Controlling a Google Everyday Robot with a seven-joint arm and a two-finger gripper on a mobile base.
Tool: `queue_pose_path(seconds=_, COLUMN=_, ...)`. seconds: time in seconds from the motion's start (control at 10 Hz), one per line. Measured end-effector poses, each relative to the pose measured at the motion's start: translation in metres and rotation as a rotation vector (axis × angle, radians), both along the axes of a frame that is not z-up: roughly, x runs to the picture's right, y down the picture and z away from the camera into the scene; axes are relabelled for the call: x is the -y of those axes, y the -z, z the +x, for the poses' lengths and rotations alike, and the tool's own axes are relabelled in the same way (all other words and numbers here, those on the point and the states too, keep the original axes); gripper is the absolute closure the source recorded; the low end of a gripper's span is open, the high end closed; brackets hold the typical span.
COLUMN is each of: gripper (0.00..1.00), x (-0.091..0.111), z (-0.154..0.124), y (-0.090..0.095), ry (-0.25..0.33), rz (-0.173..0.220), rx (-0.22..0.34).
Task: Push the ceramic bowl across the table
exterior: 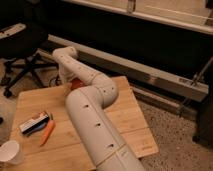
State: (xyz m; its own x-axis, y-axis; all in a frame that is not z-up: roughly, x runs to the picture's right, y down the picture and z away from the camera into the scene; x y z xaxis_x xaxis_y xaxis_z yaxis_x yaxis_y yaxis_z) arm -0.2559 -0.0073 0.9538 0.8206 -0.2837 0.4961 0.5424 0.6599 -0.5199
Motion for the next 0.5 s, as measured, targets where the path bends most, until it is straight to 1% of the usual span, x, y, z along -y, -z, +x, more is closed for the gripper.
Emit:
queue_pose_path(seconds=0.3, gripper=0.95, x=0.002, z=0.012, y=0.005, ry=-0.014, rz=0.008, rx=-0.001)
queue_pose_path(seconds=0.5, gripper=0.95, x=0.003, z=0.015, y=0.008, ry=-0.029, rz=0.016, rx=0.019)
